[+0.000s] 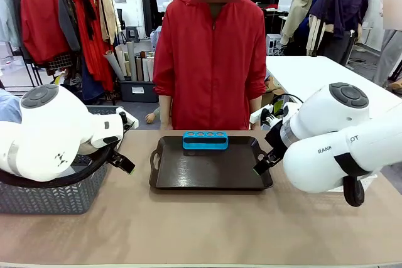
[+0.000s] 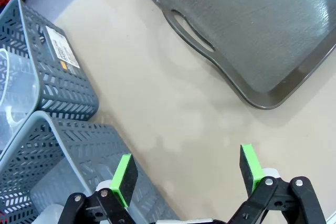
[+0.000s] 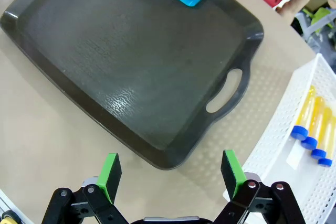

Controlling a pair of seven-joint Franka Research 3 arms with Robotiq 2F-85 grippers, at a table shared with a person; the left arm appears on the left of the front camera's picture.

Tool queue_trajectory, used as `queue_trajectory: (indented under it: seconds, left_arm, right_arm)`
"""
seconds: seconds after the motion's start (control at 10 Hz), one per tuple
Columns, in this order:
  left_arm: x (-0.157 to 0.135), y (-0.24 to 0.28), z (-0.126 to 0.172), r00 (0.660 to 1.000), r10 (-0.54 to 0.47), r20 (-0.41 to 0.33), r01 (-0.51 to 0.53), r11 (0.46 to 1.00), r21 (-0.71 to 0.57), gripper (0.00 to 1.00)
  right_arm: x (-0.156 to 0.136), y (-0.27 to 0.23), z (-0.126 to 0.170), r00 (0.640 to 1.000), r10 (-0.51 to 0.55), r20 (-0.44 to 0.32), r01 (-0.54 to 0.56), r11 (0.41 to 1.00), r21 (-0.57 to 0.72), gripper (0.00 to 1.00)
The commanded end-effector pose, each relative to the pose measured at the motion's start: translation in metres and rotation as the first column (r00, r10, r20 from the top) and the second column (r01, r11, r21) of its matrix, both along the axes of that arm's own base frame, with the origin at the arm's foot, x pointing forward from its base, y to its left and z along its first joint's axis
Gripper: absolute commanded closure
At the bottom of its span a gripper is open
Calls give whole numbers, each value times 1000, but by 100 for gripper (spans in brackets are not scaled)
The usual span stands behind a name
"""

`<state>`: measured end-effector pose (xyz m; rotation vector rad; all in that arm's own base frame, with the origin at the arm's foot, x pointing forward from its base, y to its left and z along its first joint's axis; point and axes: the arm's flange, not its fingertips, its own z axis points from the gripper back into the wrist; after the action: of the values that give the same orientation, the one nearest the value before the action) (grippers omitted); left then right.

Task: Prepare the laboratory tools.
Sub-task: Pick up one Large Measuring Cup and place it on the Handle tray.

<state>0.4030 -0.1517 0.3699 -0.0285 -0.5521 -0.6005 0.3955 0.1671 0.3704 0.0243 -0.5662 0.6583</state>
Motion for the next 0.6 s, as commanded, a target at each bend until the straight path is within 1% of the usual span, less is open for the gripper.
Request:
queue_trajectory:
  seconds: [0.0,0.5]
  left_arm:
    - [0,0,0,1000,0,0,0,1000,0,0]
    - [0,0,0,1000,0,0,0,1000,0,0]
  right_arm:
    - [0,0,0,1000,0,0,0,1000,1,0]
    - [0,0,0,1000,0,0,0,1000,1,0]
